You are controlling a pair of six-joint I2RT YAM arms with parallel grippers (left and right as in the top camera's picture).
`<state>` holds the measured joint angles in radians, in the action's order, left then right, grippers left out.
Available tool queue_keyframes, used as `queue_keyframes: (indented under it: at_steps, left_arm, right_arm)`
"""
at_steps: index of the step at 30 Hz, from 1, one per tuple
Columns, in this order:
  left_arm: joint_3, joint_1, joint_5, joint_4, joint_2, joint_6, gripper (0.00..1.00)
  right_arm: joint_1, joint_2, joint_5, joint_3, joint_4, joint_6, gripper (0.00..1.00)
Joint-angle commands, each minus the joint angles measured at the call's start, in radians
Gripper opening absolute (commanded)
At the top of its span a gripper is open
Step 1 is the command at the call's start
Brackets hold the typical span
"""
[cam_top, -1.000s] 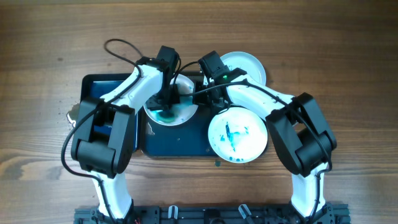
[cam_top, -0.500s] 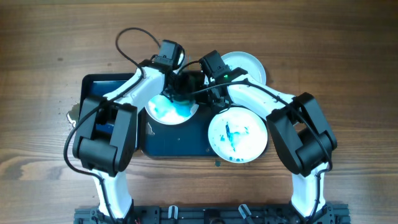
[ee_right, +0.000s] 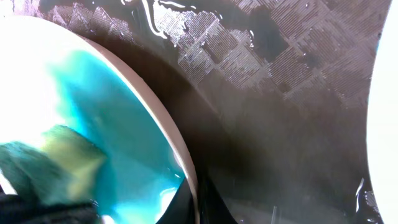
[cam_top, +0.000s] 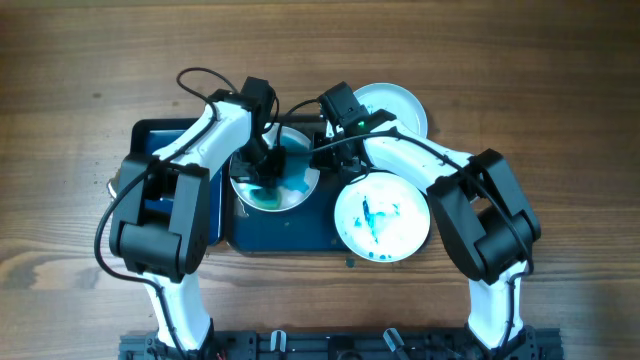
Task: Clean dirty plates on tray and stack at the side
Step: 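Scrub the held plate with the sponge in the left gripper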
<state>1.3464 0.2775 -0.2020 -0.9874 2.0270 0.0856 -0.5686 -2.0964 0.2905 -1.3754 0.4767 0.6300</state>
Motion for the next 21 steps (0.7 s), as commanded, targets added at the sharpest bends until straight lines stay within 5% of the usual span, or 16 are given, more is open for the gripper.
queue_keyframes:
  at_steps: [1, 6, 10, 14, 21]
  left_arm:
    - [-0.039, 0.015, -0.282, 0.127, 0.051, -0.087, 0.04]
    - [-0.039, 0.015, -0.229, 0.350, 0.051, 0.024, 0.04]
    - [-0.038, 0.005, 0.307, 0.370, 0.050, 0.335, 0.04]
    - [-0.038, -0.022, 0.522, 0.243, 0.028, 0.483, 0.04]
    - [-0.037, -0.031, 0.314, 0.005, 0.013, 0.469, 0.04]
  right_arm:
    - [0.000, -0.024, -0.002, -0.007, 0.002, 0.024, 0.04]
    - [0.000, -0.024, -0.002, -0.007, 0.002, 0.024, 0.04]
    - [0.000, -0.024, -0.002, -0.007, -0.001, 0.024, 0.04]
    - [0.000, -0.024, -0.003, -0.007, -0.003, 0.024, 0.04]
    - [0.000, -0.024, -0.002, -0.007, -0.016, 0.020, 0.04]
